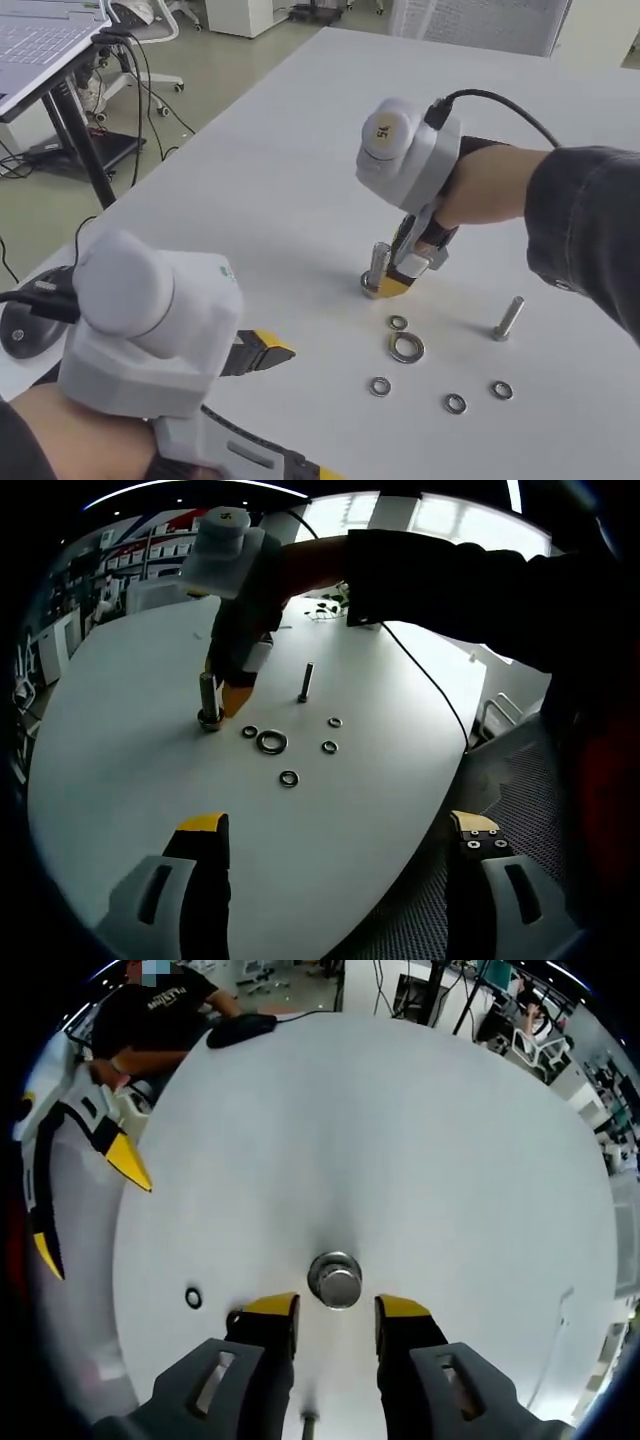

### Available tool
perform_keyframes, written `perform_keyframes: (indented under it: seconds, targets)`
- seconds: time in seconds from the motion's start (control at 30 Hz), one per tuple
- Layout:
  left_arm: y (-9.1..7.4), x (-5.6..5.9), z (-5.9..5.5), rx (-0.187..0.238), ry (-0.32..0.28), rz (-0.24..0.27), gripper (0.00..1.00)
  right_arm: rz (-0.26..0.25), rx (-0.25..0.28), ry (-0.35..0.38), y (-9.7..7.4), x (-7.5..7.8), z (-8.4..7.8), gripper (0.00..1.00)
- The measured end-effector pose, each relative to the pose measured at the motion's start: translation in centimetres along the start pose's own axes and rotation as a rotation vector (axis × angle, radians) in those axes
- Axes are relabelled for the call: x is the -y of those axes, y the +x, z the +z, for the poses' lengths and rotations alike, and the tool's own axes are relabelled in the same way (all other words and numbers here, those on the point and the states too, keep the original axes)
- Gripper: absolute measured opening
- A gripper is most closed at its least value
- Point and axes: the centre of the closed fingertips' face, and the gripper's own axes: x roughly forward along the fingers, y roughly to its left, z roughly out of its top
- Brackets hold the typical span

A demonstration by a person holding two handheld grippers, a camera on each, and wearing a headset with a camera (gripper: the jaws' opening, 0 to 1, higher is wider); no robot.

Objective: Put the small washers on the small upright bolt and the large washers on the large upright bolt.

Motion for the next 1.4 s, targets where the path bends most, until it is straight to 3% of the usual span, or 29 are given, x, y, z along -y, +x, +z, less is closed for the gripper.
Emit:
perform_keyframes:
  seconds: [0.67,1.4]
  targets:
    - [0.1,0.0,0.2,-0.001,0.013,-0.002,0.9,-0.01,0.0,0.03,-1.4,-1.1,-2.4,0.33]
    - [0.4,-0.3,0.5,-0.004,0.033,0.001,0.89,0.017,0.009,0.065,-0.9,-3.9,-3.9,0.33]
